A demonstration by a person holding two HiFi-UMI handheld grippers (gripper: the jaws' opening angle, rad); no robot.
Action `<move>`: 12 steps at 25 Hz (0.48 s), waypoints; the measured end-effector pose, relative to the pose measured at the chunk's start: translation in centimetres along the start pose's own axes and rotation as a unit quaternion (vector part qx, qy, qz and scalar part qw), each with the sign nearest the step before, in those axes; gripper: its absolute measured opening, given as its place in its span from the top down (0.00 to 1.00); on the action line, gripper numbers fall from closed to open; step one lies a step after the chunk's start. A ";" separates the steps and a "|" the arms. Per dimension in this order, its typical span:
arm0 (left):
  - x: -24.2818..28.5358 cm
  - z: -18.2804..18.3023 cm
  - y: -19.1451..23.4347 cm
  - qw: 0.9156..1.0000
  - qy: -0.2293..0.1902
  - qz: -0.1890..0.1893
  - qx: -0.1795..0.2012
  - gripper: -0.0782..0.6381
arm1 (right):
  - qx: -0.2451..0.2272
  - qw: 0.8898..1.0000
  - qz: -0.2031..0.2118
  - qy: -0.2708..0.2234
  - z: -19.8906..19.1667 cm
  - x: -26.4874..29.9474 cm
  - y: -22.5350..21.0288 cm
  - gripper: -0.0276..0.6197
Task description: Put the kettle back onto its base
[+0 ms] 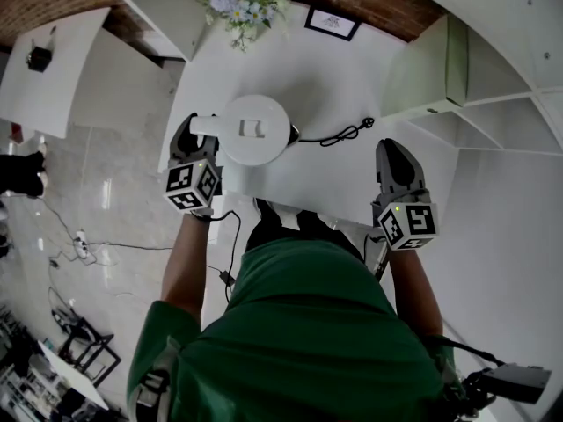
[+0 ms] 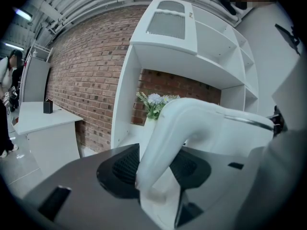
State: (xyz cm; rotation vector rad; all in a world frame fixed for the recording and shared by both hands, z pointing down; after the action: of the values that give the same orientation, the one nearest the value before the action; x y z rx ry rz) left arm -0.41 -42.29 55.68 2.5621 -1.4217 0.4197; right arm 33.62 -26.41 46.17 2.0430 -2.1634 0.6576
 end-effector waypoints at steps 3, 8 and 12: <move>0.0 -0.4 -0.1 1.000 0.002 0.001 0.002 0.62 | 0.001 1.000 0.001 -0.001 0.0 0.0 0.0 0.87; 0.1 -1.0 0.4 1.000 0.009 -0.005 -0.006 0.62 | 0.001 1.000 0.005 -0.002 0.1 0.1 0.2 0.87; -0.1 -1.4 0.6 1.000 0.025 -0.013 0.001 0.62 | 0.001 1.000 0.013 -0.004 0.2 0.2 0.7 0.87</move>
State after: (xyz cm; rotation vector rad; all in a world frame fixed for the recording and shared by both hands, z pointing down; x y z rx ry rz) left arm -1.14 -42.12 56.98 2.5500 -1.3717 0.4780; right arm 32.97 -26.65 45.90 2.0255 -2.1969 0.6565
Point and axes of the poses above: the fingertips, and each gripper's own axes: x forward along the fingers, y to its left, z out of its top, the point moved 2 cm from there along -x, backward along the fingers, and after that the axes turned 12 degrees about x, right-handed, at the moved point
